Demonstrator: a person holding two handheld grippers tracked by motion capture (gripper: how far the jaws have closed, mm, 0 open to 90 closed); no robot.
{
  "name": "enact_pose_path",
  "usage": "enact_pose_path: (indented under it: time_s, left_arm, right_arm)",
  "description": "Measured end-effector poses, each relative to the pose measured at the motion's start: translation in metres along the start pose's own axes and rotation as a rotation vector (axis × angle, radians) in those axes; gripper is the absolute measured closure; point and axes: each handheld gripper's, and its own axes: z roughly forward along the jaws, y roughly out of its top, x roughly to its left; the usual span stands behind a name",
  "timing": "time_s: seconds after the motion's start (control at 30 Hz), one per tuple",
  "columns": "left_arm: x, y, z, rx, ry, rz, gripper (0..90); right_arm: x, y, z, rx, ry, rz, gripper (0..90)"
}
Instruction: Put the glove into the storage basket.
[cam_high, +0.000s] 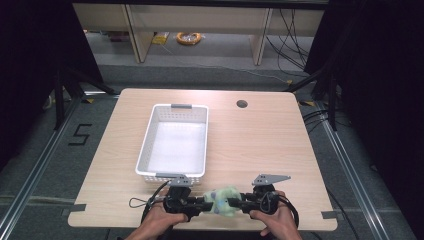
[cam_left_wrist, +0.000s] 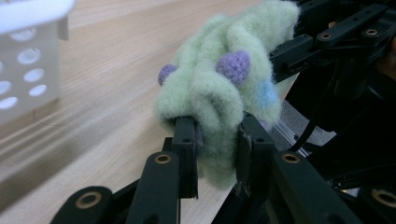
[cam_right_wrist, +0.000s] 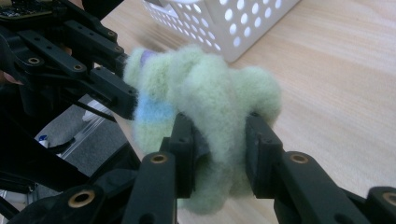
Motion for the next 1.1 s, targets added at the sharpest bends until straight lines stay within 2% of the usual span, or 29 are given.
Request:
enact_pose_path:
  time_s: [0.03,0.1,0.2,0.23,0.27,0.3,0.33,0.37,0.4,0.5,0.57,0.63,0.67,0.7,0.77,0.83,0.87,0.93,0.97,1.0,1.03,1.1]
  left_arm:
    - [0.001,0.000,-0.001,0.003,-0.010,0.004,71.9]
    - [0.001,0.001,-0.004,-0.001,-0.007,0.003,71.8]
    - [0.001,0.003,-0.009,-0.007,-0.008,0.012,71.8]
    - [0.000,0.004,-0.011,-0.009,-0.009,0.010,71.8]
    - [0.000,0.004,-0.012,-0.009,0.003,0.015,71.8]
    - [0.000,0.005,-0.014,-0.003,-0.005,0.020,71.8]
    - [-0.001,0.005,-0.016,-0.008,0.011,0.017,71.8]
    - [-0.001,0.005,-0.019,-0.001,0.008,0.016,71.8]
    - [0.000,0.005,-0.020,-0.006,0.005,0.021,71.8]
    - [0.000,0.007,-0.027,-0.008,0.009,0.016,71.7]
    - [0.001,0.009,-0.031,-0.009,0.015,0.027,71.8]
    - [0.002,0.011,-0.035,-0.001,0.026,0.038,71.7]
    - [0.003,0.011,-0.036,-0.009,0.020,0.032,71.7]
    - [0.002,0.012,-0.038,-0.010,0.035,0.034,71.7]
    - [0.003,0.015,-0.042,-0.017,0.037,0.035,71.7]
    - [0.003,0.018,-0.048,-0.025,0.045,0.048,71.7]
    - [0.003,0.020,-0.051,-0.028,0.040,0.050,71.7]
    - [0.003,0.022,-0.054,-0.041,0.052,0.051,71.7]
    - [0.004,0.023,-0.056,-0.047,0.053,0.046,71.7]
    - [0.005,0.025,-0.057,-0.048,0.045,0.042,71.7]
    - [0.006,0.026,-0.060,-0.045,0.046,0.046,71.7]
    - [0.007,0.029,-0.064,-0.052,0.054,0.036,71.7]
  right_arm:
    - [-0.001,0.001,0.000,-0.003,0.000,-0.025,68.7]
    - [0.002,0.004,-0.001,0.003,-0.004,-0.020,68.7]
    - [0.003,0.007,-0.001,-0.016,0.002,-0.048,68.7]
    - [0.006,0.008,-0.001,-0.004,0.007,-0.019,68.7]
    - [0.005,0.009,0.000,-0.012,0.012,-0.040,68.7]
    - [0.007,0.011,0.000,-0.005,0.011,-0.036,68.7]
    - [0.008,0.012,0.001,-0.004,0.016,-0.036,68.7]
    - [0.009,0.013,0.002,-0.003,0.022,-0.038,68.7]
    - [0.008,0.015,0.003,-0.006,0.023,-0.063,68.7]
    - [0.012,0.019,0.003,-0.003,0.028,-0.047,68.7]
    - [0.013,0.023,0.005,-0.012,0.024,-0.079,68.7]
    - [0.019,0.026,0.005,0.003,0.026,-0.067,68.7]
    - [0.018,0.029,0.006,0.000,0.021,-0.088,68.7]
    - [0.018,0.031,0.007,-0.002,0.022,-0.102,68.7]
    - [0.021,0.037,0.008,0.000,0.012,-0.108,68.8]
    - [0.023,0.042,0.009,0.000,0.035,-0.106,68.8]
    - [0.022,0.045,0.009,-0.006,0.032,-0.138,68.8]
    - [0.025,0.052,0.009,-0.003,0.033,-0.138,68.7]
    - [0.027,0.054,0.008,0.011,0.037,-0.113,68.7]
    - [0.026,0.057,0.010,0.003,0.042,-0.141,68.8]
    - [0.027,0.060,0.010,0.008,0.032,-0.130,68.7]
    - [0.027,0.066,0.011,0.006,0.046,-0.146,68.8]
